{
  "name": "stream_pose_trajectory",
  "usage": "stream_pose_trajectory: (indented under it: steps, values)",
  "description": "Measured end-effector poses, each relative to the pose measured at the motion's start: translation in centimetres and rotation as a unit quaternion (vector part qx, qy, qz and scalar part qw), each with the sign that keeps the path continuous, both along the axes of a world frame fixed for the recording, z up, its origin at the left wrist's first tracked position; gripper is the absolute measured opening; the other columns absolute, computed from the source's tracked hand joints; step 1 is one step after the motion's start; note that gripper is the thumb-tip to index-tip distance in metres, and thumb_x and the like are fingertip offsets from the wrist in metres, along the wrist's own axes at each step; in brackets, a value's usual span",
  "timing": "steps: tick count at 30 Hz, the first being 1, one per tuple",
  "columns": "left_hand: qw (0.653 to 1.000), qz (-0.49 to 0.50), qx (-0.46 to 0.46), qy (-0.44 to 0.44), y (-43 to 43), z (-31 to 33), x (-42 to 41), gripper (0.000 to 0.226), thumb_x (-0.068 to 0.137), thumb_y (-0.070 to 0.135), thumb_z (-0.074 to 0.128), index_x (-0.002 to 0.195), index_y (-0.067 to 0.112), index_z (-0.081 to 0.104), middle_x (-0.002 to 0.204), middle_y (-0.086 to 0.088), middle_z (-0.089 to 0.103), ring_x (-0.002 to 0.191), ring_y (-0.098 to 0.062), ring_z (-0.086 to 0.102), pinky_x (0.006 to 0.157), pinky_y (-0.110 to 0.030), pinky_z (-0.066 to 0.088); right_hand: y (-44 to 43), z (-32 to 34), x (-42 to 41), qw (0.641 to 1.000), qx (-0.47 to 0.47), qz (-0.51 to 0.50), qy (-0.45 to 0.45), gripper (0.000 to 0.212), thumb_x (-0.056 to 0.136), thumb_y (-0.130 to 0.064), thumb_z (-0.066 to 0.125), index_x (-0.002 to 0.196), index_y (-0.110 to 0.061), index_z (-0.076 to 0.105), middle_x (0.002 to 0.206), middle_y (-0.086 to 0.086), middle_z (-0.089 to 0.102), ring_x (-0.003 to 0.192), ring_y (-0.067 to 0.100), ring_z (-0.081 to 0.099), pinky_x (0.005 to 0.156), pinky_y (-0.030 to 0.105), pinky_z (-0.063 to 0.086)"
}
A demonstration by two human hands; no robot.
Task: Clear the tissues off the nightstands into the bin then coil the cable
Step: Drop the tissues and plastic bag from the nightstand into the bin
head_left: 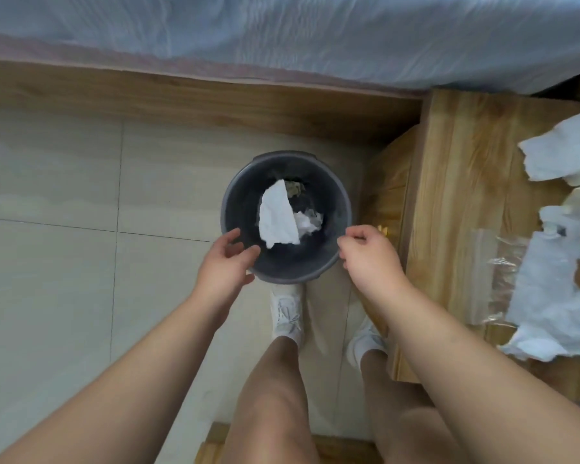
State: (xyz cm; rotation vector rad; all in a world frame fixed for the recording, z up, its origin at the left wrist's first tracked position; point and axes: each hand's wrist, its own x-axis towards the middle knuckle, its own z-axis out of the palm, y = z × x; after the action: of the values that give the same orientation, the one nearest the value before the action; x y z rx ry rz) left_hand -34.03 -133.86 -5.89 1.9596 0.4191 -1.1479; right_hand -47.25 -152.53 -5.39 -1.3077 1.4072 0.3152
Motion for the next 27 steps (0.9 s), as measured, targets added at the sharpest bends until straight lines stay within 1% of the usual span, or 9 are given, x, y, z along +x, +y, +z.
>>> stream_pose_trajectory:
  steps: [2, 5, 9, 14, 16, 20, 23, 25, 27]
  values:
    - [1.000, -0.005, 0.005, -0.010, -0.2, 0.6, -0.7, 0.052, 0.103, 0.024, 0.069, 0.153, 0.024, 0.052, 0.136, -0.004, 0.066, 0.119, -0.027, 0.069, 0.086, -0.038, 0.058, -0.2, 0.7, -0.6, 1.000, 0.001, -0.001, -0.007, 0.038, 0.089, -0.035, 0.060, 0.125, -0.026, 0.064, 0.111, -0.004, 0.073, 0.106, 0.020, 0.069, 0.098, 0.044, 0.057]
    - [0.999, -0.027, 0.009, -0.029, -1.5, 2.7, -1.7, 0.035, 0.106, 0.027, 0.065, 0.141, 0.024, 0.062, 0.119, 0.000, 0.073, 0.105, -0.018, 0.074, 0.079, -0.034, 0.061, -0.8, 3.2, -1.8, 0.999, -0.003, -0.019, -0.029, 0.022, 0.093, -0.034, 0.062, 0.115, -0.035, 0.062, 0.112, -0.008, 0.072, 0.105, 0.014, 0.068, 0.099, 0.043, 0.057]
    - [0.996, -0.069, -0.018, -0.045, -5.3, 6.2, -3.1, 0.011, 0.106, 0.029, 0.063, 0.112, 0.033, 0.072, 0.100, 0.005, 0.082, 0.093, -0.015, 0.078, 0.072, -0.027, 0.062, -2.7, 7.8, -4.3, 0.996, -0.016, -0.047, -0.069, 0.017, 0.098, -0.030, 0.063, 0.113, -0.036, 0.063, 0.111, -0.011, 0.072, 0.102, 0.006, 0.068, 0.096, 0.036, 0.057]
    - [0.980, -0.170, -0.064, -0.075, -12.8, 10.8, -6.1, 0.012, 0.105, 0.031, 0.065, 0.104, 0.036, 0.076, 0.093, 0.017, 0.080, 0.085, -0.002, 0.075, 0.077, -0.029, 0.061, -6.9, 13.5, -9.8, 0.989, -0.051, -0.107, -0.093, 0.015, 0.099, -0.026, 0.065, 0.109, -0.037, 0.067, 0.107, -0.011, 0.074, 0.102, 0.004, 0.070, 0.096, 0.035, 0.059]
    - [0.969, -0.220, -0.081, -0.083, -16.3, 12.3, -7.6, 0.013, 0.105, 0.033, 0.064, 0.105, 0.039, 0.075, 0.094, 0.015, 0.079, 0.080, 0.002, 0.073, 0.081, -0.033, 0.061, -8.9, 15.0, -12.7, 0.983, -0.071, -0.140, -0.091, 0.014, 0.098, -0.026, 0.065, 0.108, -0.036, 0.069, 0.107, -0.010, 0.076, 0.101, 0.005, 0.071, 0.095, 0.034, 0.059]
    - [0.936, -0.312, -0.106, -0.119, -23.1, 14.1, -10.0, 0.013, 0.104, 0.039, 0.065, 0.114, 0.039, 0.073, 0.107, 0.014, 0.077, 0.100, -0.008, 0.072, 0.093, -0.037, 0.061, -13.3, 16.4, -17.6, 0.966, -0.136, -0.212, -0.058, 0.013, 0.095, -0.024, 0.068, 0.100, -0.036, 0.071, 0.100, -0.008, 0.077, 0.097, 0.012, 0.074, 0.086, 0.034, 0.060]
    - [0.908, -0.367, -0.126, -0.160, -27.6, 14.1, -11.0, 0.023, 0.104, 0.041, 0.064, 0.126, 0.039, 0.070, 0.123, 0.016, 0.072, 0.119, -0.009, 0.066, 0.102, -0.038, 0.056, -16.7, 15.9, -19.3, 0.955, -0.204, -0.211, -0.026, 0.011, 0.093, -0.026, 0.067, 0.098, -0.035, 0.070, 0.097, -0.016, 0.074, 0.091, 0.005, 0.071, 0.079, 0.023, 0.056]
    - [0.882, -0.407, -0.128, -0.198, -30.1, 13.5, -11.5, 0.034, 0.104, 0.042, 0.062, 0.138, 0.039, 0.063, 0.138, 0.014, 0.066, 0.130, -0.008, 0.059, 0.107, -0.038, 0.050, -18.6, 15.0, -19.6, 0.953, -0.255, -0.165, 0.007, 0.025, 0.092, -0.024, 0.064, 0.115, -0.031, 0.070, 0.111, -0.014, 0.070, 0.102, 0.007, 0.066, 0.087, 0.025, 0.051]
    - [0.868, -0.424, -0.127, -0.224, -32.2, 12.6, -11.9, 0.044, 0.104, 0.040, 0.063, 0.147, 0.040, 0.057, 0.150, 0.011, 0.058, 0.137, -0.009, 0.053, 0.111, -0.039, 0.047, -20.3, 14.0, -19.5, 0.946, -0.298, -0.125, 0.031, 0.037, 0.093, -0.018, 0.062, 0.129, -0.021, 0.067, 0.124, -0.002, 0.068, 0.116, 0.018, 0.061, 0.097, 0.031, 0.047]
